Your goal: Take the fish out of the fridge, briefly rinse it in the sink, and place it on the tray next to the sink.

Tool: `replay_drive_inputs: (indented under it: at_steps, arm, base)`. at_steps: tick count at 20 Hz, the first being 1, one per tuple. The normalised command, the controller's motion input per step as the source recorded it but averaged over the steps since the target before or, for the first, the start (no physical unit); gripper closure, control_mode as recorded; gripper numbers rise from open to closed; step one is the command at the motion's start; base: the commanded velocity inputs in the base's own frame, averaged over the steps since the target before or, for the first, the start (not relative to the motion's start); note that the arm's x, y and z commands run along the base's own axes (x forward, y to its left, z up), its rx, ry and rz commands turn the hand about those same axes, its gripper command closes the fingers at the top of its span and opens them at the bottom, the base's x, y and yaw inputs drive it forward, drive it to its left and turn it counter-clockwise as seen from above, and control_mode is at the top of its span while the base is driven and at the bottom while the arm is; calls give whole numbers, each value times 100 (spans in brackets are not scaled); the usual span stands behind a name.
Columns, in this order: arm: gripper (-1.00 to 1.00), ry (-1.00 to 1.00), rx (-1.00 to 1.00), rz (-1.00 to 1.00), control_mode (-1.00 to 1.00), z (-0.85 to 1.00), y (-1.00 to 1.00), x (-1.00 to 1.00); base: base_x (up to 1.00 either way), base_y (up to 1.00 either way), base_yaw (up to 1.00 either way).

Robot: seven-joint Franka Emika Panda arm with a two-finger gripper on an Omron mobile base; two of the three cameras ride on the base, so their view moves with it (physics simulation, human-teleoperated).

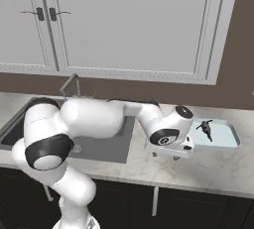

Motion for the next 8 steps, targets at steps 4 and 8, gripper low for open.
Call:
replay_drive_inputs:
  at_steps: [4,8]
  arm:
    - [-100,-30,-2,1,-100,78,100,-6]
    - [-100,-53,-18,7,-100,100,100,-2]
  base:
    - [0,0,0]
    - [0,0,0]
